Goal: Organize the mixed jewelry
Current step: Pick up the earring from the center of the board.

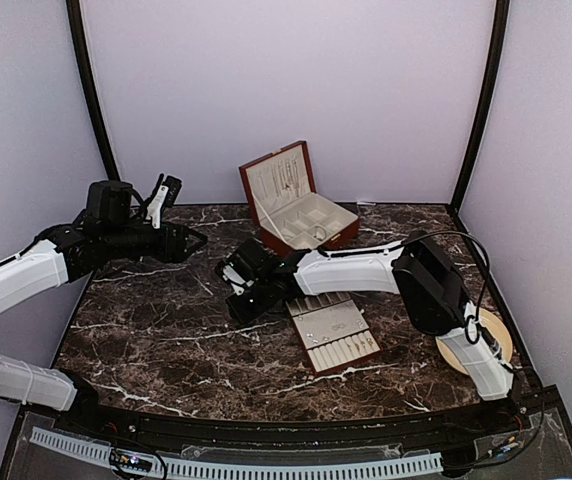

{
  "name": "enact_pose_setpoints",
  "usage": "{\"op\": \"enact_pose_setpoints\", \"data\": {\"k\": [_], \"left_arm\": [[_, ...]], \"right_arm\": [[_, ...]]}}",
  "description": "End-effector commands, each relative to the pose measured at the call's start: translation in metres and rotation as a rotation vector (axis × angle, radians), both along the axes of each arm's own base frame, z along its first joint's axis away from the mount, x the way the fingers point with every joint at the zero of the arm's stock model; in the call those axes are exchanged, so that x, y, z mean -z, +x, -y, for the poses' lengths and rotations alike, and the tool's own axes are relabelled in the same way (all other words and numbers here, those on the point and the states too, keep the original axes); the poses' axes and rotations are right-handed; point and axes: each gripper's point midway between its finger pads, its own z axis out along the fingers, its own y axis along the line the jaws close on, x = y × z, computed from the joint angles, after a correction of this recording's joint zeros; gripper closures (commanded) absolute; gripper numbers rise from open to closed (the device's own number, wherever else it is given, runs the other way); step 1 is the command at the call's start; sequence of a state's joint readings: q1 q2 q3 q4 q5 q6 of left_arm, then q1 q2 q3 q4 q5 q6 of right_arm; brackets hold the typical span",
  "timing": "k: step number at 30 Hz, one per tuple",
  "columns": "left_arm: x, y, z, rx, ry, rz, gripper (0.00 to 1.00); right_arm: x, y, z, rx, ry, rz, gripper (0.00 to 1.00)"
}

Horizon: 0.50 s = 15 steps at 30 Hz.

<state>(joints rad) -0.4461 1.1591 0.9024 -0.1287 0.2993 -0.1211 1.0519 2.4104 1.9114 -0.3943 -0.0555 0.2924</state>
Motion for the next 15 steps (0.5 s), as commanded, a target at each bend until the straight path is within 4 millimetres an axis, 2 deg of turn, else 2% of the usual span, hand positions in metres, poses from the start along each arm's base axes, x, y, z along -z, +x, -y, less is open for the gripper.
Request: {"op": "enact_pose_setpoints", "data": {"k": [1,12,15], "left_arm": [[-0.012,-0.005,0.0,0.009,-0.026,0.031,0.38],[-0.012,-0.005,0.0,0.011,-0.026,0.03,0.38],[-0.013,-0.005,0.0,0.01,-0.027,0.034,0.38]], "right_arm": [[0.001,0.001,-0.006,-0.006,0.006,0.012,0.86],[0.004,0.001,-0.003,0.013,0.001,-0.001,0.96],[-0.006,0.001,-0.004,0.032,0.031,-0.021,1.0]]}}
